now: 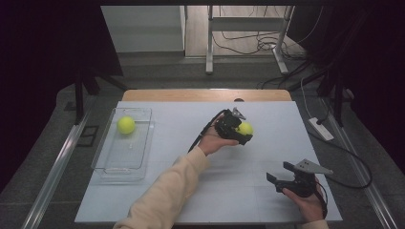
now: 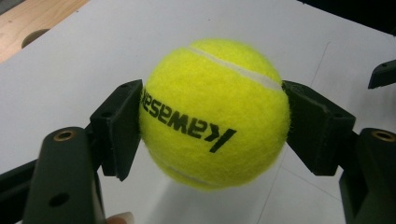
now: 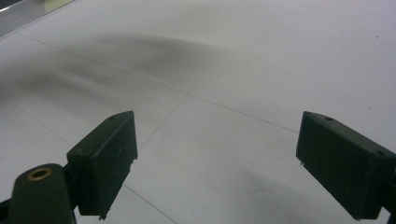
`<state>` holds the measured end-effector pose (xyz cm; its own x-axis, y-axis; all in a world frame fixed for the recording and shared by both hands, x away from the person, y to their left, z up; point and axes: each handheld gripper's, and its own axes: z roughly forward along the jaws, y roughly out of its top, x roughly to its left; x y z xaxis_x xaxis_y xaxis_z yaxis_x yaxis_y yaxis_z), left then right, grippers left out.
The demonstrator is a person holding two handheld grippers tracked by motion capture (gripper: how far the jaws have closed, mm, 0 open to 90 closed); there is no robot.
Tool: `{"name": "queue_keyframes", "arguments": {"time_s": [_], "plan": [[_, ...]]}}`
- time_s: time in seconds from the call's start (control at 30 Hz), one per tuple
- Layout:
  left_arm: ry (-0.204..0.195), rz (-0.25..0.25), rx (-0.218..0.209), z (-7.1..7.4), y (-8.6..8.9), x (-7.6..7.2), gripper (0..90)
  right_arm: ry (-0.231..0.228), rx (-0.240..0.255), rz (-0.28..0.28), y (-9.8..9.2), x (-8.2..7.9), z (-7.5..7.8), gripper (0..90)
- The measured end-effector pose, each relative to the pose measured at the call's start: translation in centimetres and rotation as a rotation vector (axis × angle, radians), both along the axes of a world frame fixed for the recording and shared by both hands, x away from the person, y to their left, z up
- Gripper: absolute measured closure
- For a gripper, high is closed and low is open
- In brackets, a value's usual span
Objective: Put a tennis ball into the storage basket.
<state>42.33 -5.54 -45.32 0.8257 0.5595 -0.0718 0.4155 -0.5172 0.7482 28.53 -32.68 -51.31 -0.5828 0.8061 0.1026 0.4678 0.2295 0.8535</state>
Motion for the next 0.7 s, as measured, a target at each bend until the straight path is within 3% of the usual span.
{"name": "queue_keyframes", "arguments": {"time_s": [0.1, 0.3, 0.7], "plan": [[0.001, 0.010, -0.016, 0.1, 0.4, -0.3, 27.0, -0.001, 0.002, 0.005, 0.2, 0.0, 0.1, 12.2], [-0.012, 0.012, -0.004, 0.4, 1.4, -0.6, 27.0, -0.003, 0.003, 0.003, 0.3, 0.0, 0.1, 12.2], [-0.020, 0.038, -0.024, 0.9, 3.1, -1.0, 27.0, -0.002, 0.002, 0.003, 0.3, -0.1, 0.1, 12.2]]}}
